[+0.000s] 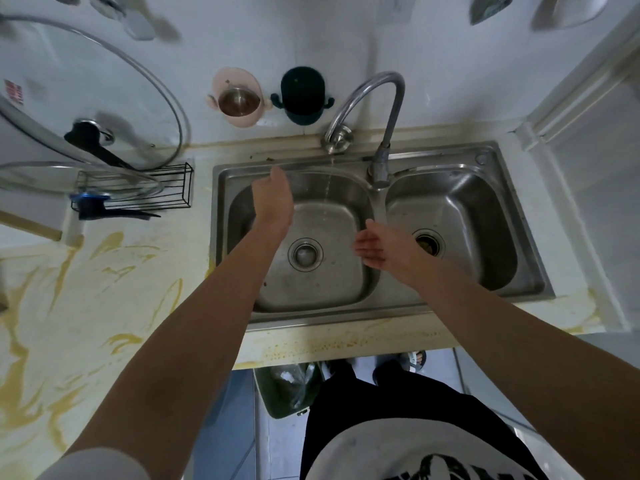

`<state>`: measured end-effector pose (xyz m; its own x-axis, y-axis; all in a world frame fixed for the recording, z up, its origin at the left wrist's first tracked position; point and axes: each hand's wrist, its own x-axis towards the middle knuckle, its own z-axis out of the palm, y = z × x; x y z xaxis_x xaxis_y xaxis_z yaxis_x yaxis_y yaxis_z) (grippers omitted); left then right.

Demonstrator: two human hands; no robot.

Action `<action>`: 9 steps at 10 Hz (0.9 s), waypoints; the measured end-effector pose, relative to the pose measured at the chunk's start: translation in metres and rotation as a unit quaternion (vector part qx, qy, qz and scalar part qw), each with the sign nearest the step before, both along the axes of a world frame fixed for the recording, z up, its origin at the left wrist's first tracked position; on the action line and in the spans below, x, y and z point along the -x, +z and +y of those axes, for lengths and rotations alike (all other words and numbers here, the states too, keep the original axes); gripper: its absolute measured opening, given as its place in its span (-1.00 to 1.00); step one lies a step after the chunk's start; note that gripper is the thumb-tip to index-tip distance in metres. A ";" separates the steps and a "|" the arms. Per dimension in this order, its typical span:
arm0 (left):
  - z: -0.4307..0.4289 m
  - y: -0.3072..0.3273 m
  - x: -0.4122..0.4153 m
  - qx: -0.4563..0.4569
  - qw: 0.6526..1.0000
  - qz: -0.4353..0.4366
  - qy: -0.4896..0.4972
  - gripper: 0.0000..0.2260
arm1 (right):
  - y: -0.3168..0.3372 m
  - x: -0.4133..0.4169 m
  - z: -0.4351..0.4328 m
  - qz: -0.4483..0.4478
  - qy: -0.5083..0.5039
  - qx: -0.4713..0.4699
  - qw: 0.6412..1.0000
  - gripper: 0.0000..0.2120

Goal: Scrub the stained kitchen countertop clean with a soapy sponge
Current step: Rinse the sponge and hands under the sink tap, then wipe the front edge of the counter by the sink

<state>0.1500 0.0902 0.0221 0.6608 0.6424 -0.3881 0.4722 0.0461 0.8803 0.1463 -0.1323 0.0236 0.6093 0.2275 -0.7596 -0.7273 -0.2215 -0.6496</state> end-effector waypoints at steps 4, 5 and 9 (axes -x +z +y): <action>-0.081 0.022 0.022 0.176 0.983 -0.012 -0.056 -0.59 | 0.011 0.031 -0.024 0.037 0.005 -0.097 0.995 -0.65; -0.150 0.029 0.028 0.242 0.962 -0.019 -0.129 -0.54 | 0.010 0.038 -0.050 0.039 -0.042 -0.139 0.989 -0.64; -0.326 -0.005 0.027 0.071 0.883 0.086 -0.456 -0.62 | -0.008 0.048 -0.271 -0.046 -0.134 -0.016 0.990 -0.70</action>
<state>0.1227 -0.2355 0.0173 0.8015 -0.1899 -0.5670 0.4961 -0.3183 0.8078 0.0980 -0.4036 0.0159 0.7176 0.0705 -0.6929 -0.6943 -0.0064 -0.7196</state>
